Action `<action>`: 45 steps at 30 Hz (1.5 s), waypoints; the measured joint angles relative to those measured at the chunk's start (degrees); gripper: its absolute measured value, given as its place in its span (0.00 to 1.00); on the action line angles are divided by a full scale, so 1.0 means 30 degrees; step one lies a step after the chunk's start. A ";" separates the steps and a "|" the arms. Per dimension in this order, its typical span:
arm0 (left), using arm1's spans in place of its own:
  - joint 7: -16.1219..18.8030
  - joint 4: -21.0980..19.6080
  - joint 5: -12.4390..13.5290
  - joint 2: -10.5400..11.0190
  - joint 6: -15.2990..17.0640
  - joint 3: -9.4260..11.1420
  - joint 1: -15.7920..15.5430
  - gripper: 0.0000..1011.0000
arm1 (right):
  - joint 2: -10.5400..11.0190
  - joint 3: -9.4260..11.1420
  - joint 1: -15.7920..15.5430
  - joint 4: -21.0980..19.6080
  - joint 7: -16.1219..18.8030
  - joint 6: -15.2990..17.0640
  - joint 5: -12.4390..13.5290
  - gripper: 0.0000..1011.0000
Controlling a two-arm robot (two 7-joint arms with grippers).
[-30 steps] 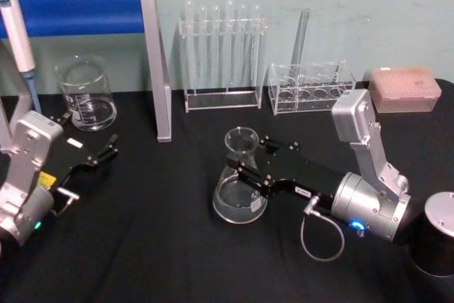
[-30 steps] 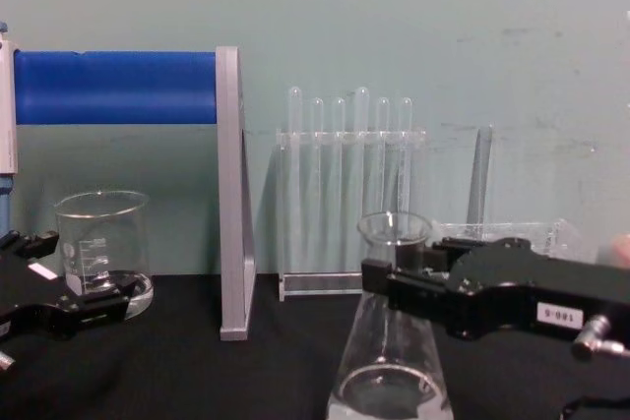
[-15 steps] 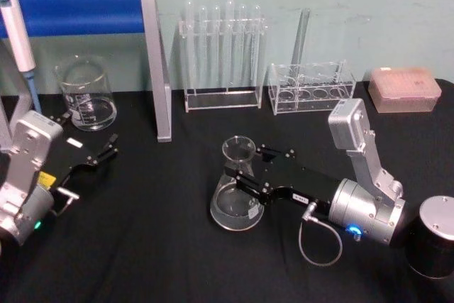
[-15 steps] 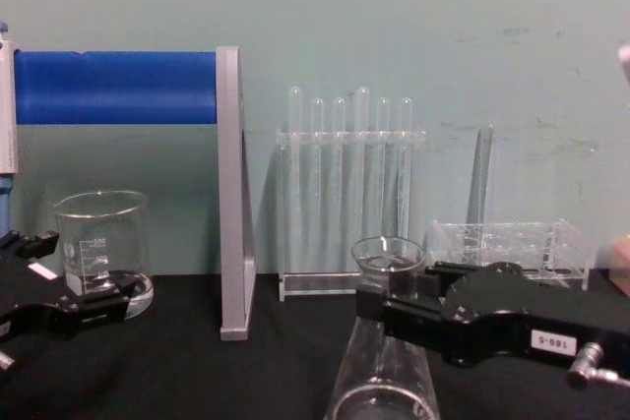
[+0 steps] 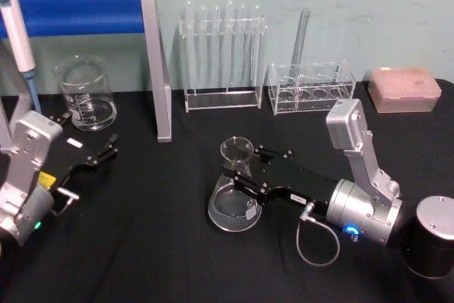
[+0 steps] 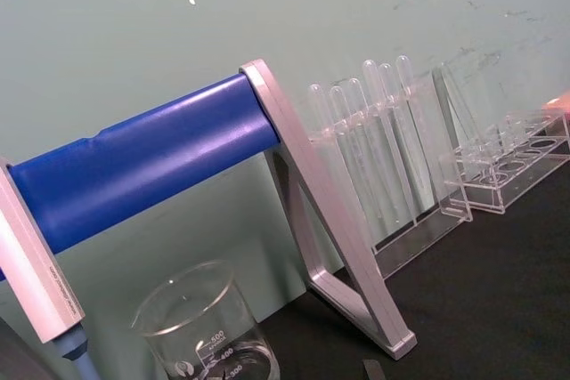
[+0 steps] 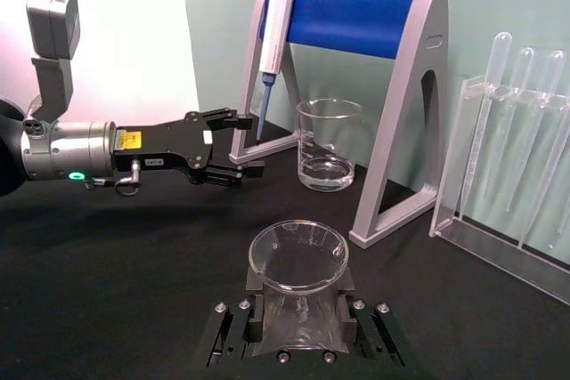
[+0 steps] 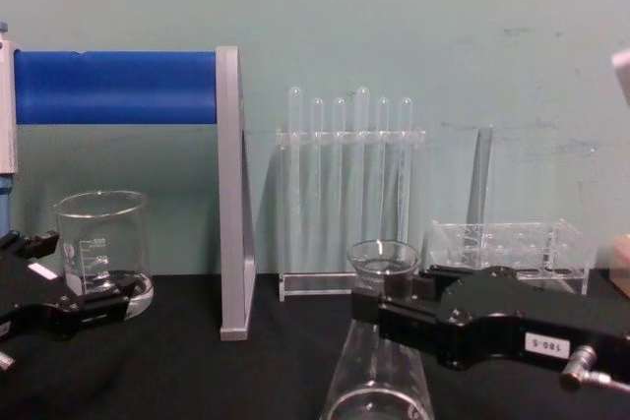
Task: Grasp the erlenmeyer flask with one hand, shake it three times, then place it back.
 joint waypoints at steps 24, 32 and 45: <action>0.0000 0.0000 0.0000 0.0000 0.0000 0.0001 0.0000 0.99 | -0.0174 -0.0408 0.0324 0.0486 0.0044 0.0180 0.0023 0.45; 0.0000 0.0000 0.0000 0.0000 -0.0001 0.0000 0.0000 0.99 | -0.0255 -0.0462 0.0400 0.0590 -0.0005 0.0436 0.0041 0.45; 0.0000 0.0000 0.0000 0.0000 0.0000 0.0001 0.0001 0.99 | -0.0271 -0.0569 0.0525 0.0690 0.0001 0.0726 0.0174 0.45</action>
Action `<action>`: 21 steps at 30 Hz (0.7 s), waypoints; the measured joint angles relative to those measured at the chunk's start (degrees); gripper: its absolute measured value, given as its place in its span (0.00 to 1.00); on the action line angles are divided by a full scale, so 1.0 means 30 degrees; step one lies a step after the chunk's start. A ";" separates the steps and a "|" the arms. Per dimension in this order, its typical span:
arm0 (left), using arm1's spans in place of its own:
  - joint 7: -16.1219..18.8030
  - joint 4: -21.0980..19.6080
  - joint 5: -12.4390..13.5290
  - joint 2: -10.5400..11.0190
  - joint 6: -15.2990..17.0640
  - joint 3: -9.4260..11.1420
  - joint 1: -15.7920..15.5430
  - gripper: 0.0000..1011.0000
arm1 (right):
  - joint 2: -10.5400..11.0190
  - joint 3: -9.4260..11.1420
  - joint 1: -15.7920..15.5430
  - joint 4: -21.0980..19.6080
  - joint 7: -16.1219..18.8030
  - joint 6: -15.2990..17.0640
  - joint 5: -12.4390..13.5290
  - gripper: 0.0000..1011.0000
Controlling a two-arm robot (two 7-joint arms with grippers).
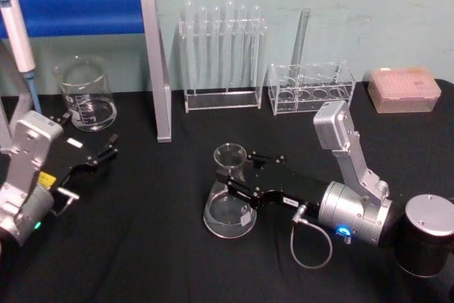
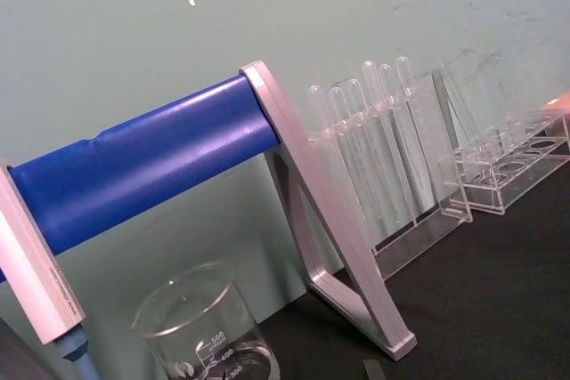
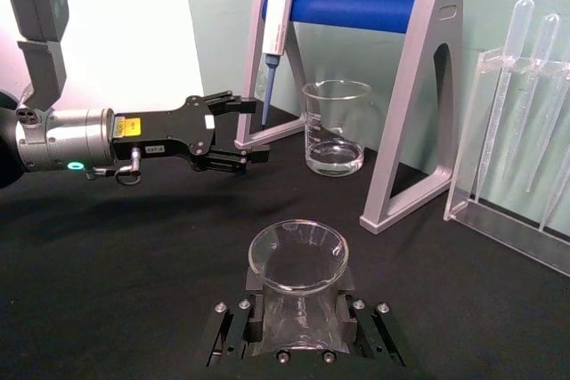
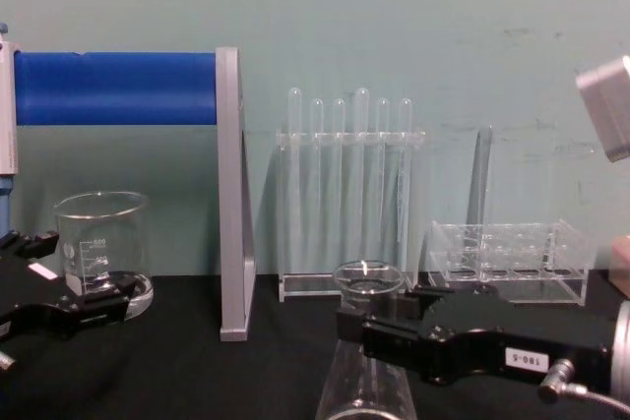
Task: Grasp the erlenmeyer flask with one hand, shake it three times, then place it back.
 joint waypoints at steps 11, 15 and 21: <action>0.0000 0.0000 0.0000 0.0000 0.0000 0.0000 0.0001 0.99 | 0.0019 0.0000 -0.0048 -0.0021 -0.0076 0.0043 0.0066 0.45; 0.0000 0.0000 0.0001 0.0000 0.0000 0.0000 0.0001 0.99 | 0.0022 0.0004 -0.0053 -0.0021 -0.0076 0.0050 0.0062 0.45; 0.0000 0.0000 0.0000 0.0000 0.0000 0.0000 0.0001 0.99 | 0.0022 0.0005 -0.0060 -0.0022 -0.0074 0.0056 0.0051 0.45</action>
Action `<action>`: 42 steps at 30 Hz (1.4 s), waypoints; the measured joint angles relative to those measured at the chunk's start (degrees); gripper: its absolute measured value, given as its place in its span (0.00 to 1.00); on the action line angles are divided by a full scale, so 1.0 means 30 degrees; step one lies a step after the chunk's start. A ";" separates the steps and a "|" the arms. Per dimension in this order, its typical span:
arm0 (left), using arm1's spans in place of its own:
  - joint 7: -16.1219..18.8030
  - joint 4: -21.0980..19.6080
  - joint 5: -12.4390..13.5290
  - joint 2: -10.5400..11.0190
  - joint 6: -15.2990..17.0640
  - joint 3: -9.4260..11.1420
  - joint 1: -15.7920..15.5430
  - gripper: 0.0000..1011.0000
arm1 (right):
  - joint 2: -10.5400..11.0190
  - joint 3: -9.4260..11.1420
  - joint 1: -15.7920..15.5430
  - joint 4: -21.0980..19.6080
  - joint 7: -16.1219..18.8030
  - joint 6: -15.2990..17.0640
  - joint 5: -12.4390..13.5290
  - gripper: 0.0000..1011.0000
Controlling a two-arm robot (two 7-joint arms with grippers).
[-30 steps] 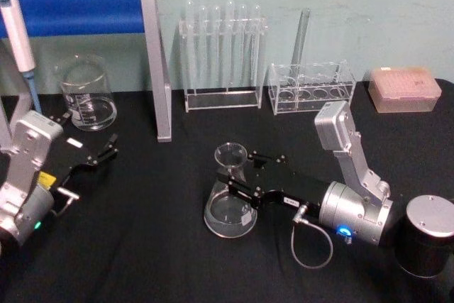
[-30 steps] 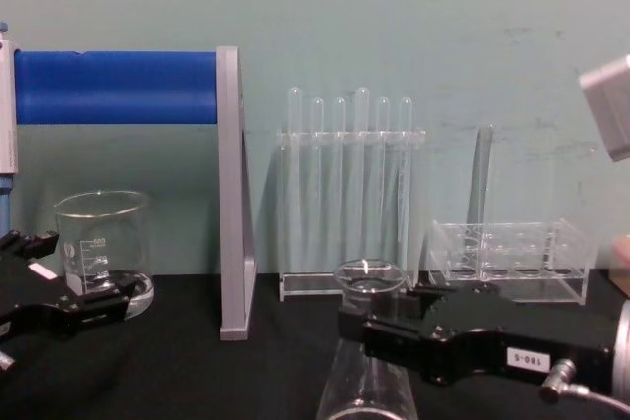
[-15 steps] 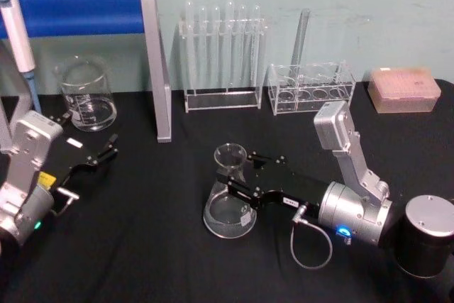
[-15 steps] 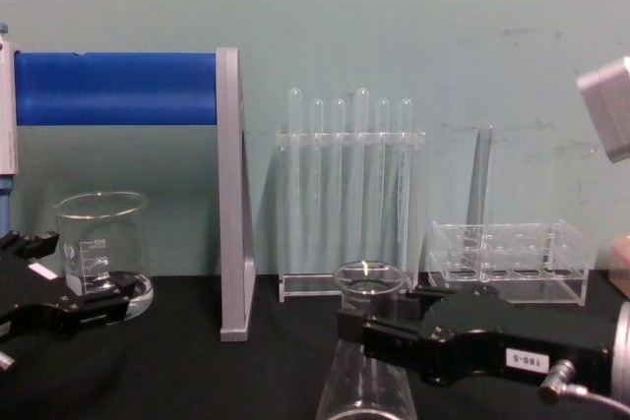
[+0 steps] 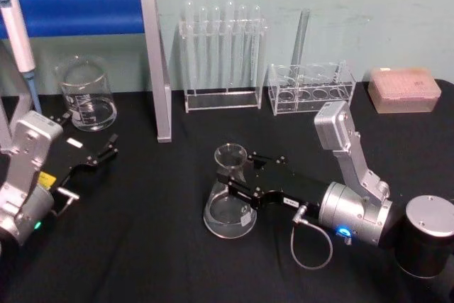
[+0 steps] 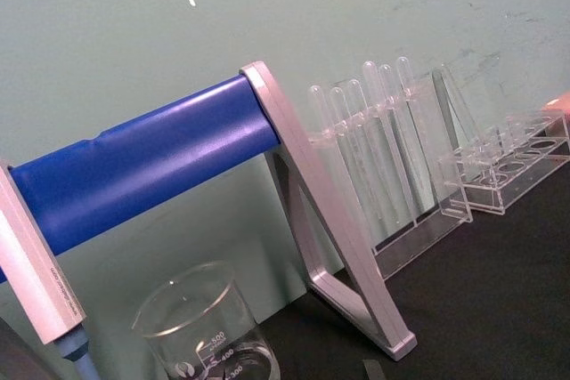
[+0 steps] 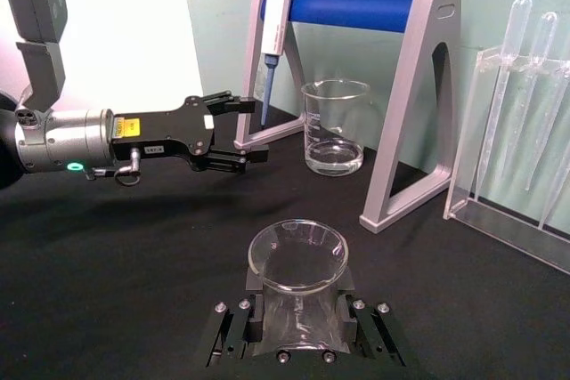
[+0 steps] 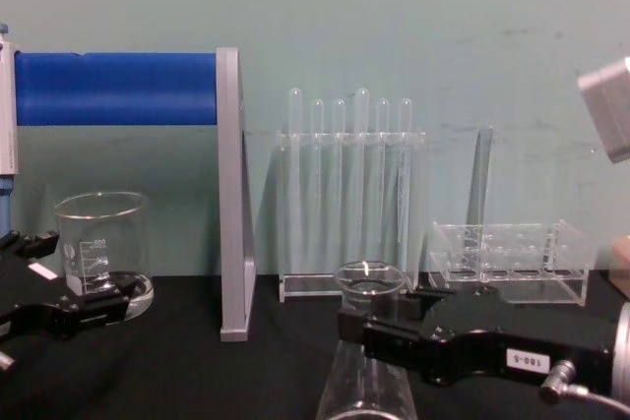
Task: Grasp the erlenmeyer flask with one hand, shake it three times, then place it back.
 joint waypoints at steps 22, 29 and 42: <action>0.0000 0.0000 0.0000 0.0001 0.0000 -0.0001 -0.0001 0.99 | 0.0000 -0.0006 -0.0008 0.0022 0.0001 0.0068 -0.0060 0.79; 0.0000 0.0000 0.0000 0.0000 0.0000 0.0000 -0.0001 0.99 | 0.0001 -0.0001 -0.0003 0.0019 0.0002 0.0048 -0.0060 0.97; 0.0000 0.0001 0.0001 0.0000 0.0000 0.0000 -0.0001 0.99 | 0.0000 -0.0001 0.0000 0.0004 0.0001 0.0020 -0.0055 0.99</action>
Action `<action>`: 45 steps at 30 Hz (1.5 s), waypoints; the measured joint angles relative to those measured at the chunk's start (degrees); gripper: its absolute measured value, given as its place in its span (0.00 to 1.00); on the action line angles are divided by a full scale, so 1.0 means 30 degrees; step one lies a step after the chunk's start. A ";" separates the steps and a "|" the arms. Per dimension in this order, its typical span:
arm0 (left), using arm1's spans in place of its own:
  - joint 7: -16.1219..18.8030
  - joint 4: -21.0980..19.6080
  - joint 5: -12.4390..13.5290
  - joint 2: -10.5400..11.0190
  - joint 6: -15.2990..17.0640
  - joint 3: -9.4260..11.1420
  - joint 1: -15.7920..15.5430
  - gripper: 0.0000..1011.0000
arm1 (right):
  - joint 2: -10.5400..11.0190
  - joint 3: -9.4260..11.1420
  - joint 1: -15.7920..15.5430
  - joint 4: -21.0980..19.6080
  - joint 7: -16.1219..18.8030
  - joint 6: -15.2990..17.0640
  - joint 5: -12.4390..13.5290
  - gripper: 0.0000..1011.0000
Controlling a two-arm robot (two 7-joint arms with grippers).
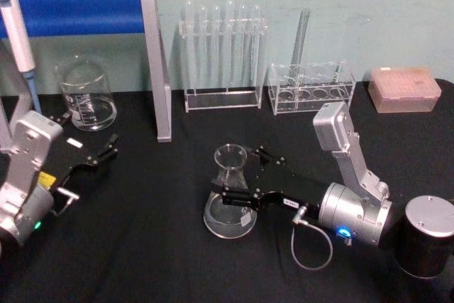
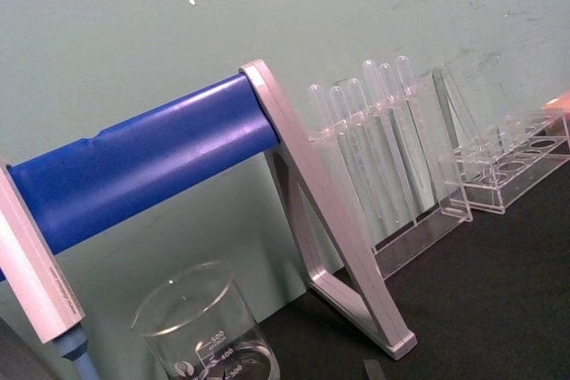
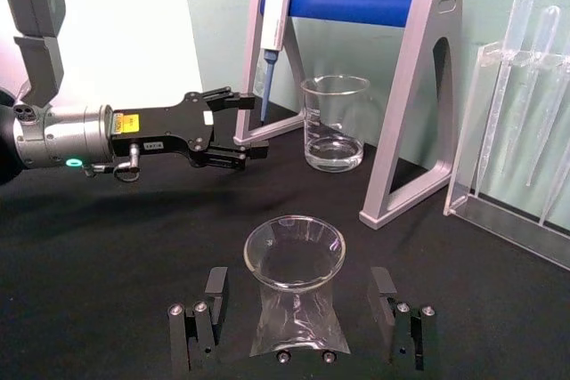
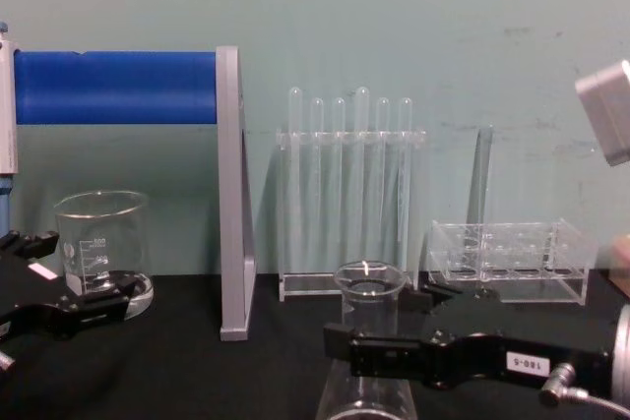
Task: Grasp the erlenmeyer flask with one hand, shake it three times, then place it back.
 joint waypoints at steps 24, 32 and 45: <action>0.0000 -0.0001 0.0000 0.0000 -0.0001 0.0000 -0.0001 0.99 | 0.0269 -0.0015 -0.0144 -0.0271 -0.0333 0.0638 -0.0071 0.99; 0.0001 0.0000 -0.0001 0.0000 0.0000 0.0000 0.0000 0.99 | 0.0740 0.0127 -0.0584 -0.0819 -0.0294 0.0533 -0.0112 0.99; 0.0000 0.0000 -0.0001 0.0000 0.0000 -0.0001 0.0000 0.99 | 0.1966 0.0905 -0.2017 -0.2239 -0.0413 0.0355 0.0131 0.99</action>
